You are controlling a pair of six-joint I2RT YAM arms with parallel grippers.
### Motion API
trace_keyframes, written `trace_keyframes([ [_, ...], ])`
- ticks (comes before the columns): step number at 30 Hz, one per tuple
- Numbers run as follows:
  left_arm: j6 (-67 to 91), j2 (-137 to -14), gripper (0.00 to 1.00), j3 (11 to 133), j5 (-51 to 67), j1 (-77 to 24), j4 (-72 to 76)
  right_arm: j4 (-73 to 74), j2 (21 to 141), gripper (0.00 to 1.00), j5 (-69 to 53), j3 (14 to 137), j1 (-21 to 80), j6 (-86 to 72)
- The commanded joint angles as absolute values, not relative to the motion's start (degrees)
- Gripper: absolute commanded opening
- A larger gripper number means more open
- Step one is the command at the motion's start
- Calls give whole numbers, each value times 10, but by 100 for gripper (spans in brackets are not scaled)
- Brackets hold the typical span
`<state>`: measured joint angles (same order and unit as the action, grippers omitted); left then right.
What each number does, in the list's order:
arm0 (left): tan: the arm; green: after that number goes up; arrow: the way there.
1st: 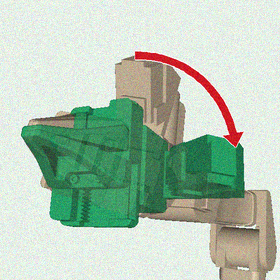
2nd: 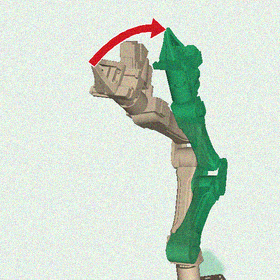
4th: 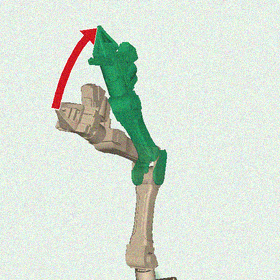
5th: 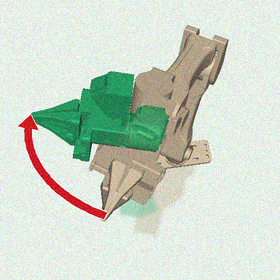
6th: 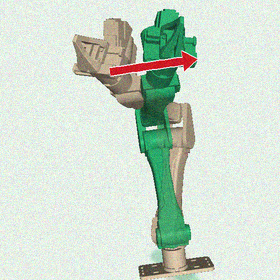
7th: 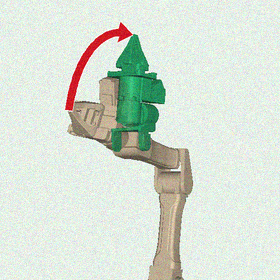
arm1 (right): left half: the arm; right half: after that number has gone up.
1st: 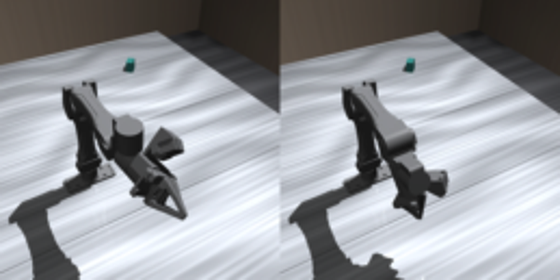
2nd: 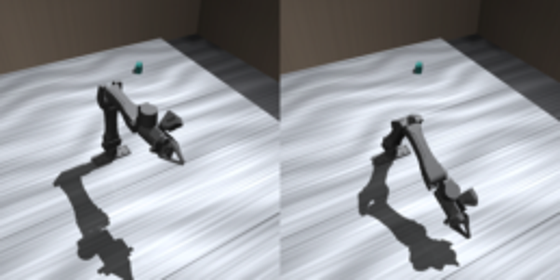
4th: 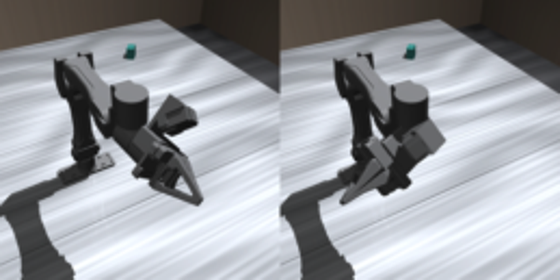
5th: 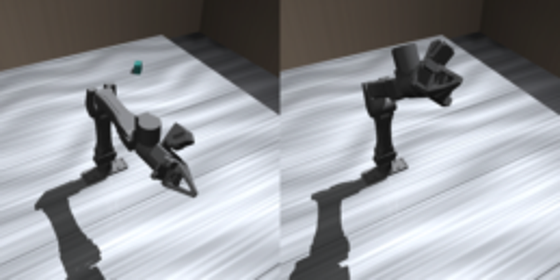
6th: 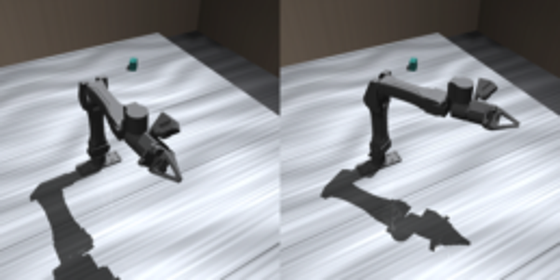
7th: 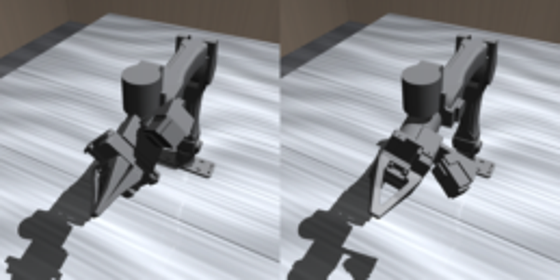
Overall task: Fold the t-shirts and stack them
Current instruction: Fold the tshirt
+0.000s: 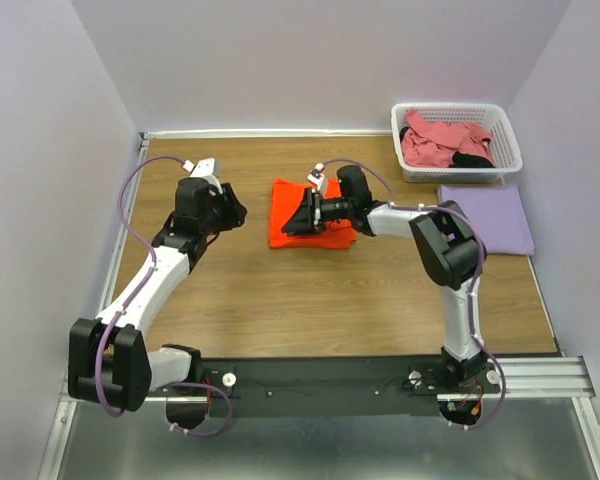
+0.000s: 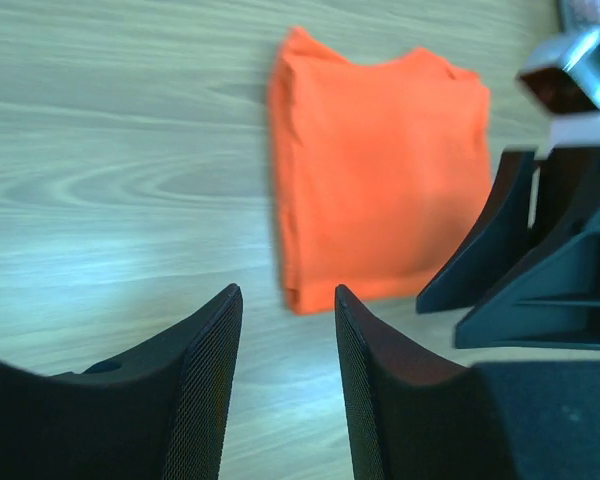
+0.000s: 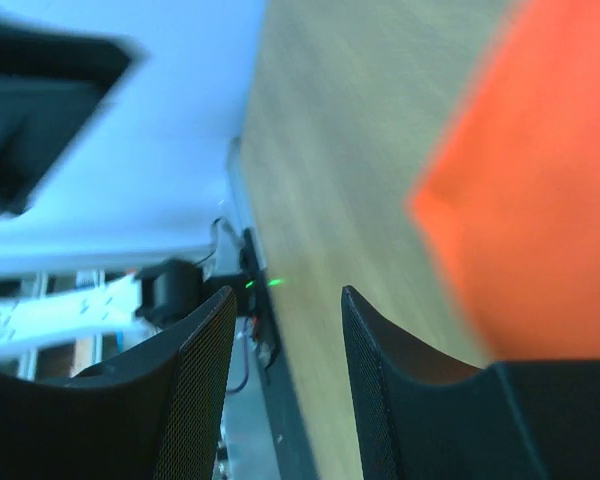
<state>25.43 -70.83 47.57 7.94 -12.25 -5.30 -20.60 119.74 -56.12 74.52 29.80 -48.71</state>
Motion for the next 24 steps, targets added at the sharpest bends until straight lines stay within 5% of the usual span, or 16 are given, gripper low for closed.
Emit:
trace_keyframes([
  [1,212,-687,50,462,-16,-119,-88,-245,1278,54,-495,744,297,-537],
  [10,174,-700,51,455,17,-135,-80,-178,1286,52,-429,740,296,-531],
  [24,107,-903,52,620,-48,-355,-71,126,1015,67,-178,705,144,-291],
])
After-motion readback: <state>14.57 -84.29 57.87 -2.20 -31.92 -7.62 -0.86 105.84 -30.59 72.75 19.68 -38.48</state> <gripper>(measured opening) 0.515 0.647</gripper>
